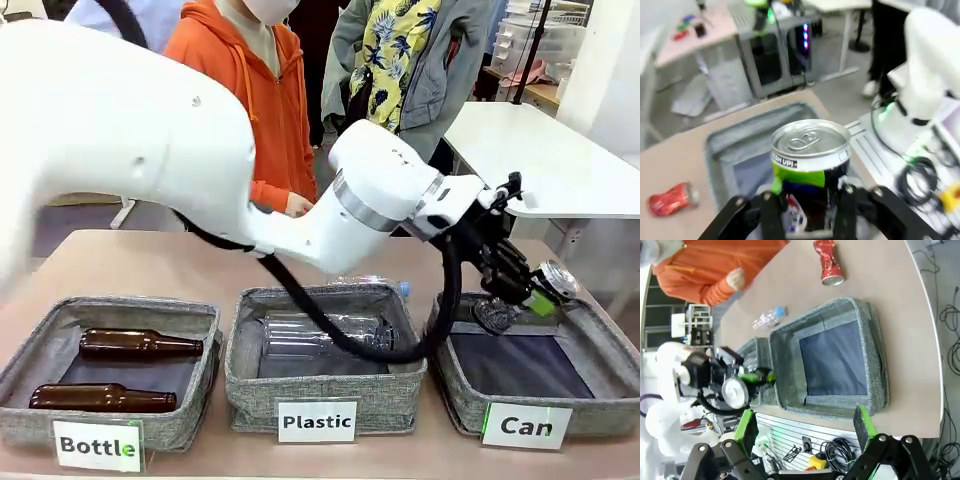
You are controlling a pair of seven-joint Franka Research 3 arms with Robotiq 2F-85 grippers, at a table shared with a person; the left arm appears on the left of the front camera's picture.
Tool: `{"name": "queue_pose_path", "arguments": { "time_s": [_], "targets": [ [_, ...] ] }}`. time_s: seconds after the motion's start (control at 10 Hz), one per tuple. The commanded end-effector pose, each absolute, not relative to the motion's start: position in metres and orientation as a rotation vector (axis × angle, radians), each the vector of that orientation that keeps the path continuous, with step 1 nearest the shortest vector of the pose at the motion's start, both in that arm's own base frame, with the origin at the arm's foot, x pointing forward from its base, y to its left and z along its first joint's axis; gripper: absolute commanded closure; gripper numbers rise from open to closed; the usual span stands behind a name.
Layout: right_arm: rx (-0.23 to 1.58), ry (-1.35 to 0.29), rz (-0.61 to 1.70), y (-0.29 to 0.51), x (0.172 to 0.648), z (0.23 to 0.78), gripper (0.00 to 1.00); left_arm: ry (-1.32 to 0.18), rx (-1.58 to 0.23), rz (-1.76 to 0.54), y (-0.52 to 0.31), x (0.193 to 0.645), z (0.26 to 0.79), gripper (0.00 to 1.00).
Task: Sort the can waste into the basket.
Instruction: Pick up the can waste from the table and place it in the right Fabric basket.
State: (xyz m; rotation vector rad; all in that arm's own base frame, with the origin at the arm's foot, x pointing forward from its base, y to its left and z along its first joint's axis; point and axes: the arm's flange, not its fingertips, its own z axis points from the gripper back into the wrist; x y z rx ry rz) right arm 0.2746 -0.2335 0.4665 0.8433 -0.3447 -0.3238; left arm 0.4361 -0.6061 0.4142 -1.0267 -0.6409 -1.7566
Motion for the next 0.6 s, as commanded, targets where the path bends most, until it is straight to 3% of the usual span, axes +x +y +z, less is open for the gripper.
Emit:
{"name": "queue_pose_path", "arguments": {
  "time_s": [0.0,0.2,0.3,0.4,0.5],
  "targets": [
    [0.836,-0.334,-0.309,-0.227,0.279,0.468,0.0,-0.553,-1.028,-1.726,-0.643,0.468,0.429,0.6],
    [0.836,-0.334,-0.309,-0.227,0.279,0.468,0.0,-0.51,-1.008,-1.731,-0.653,0.478,0.427,0.6],
    [0.836,-0.334,-0.309,-0.227,0.279,0.468,0.0,-0.507,-1.004,-1.728,-0.653,0.477,0.427,0.53],
    [0.836,-0.334,-0.309,-0.227,0.279,0.468,0.0,-0.515,-0.974,-1.726,-0.65,0.474,0.427,0.03],
    [0.836,-0.334,-0.309,-0.227,0.279,0.468,0.0,-0.506,-0.967,-1.735,-0.648,0.473,0.427,0.0]
  ]
}}
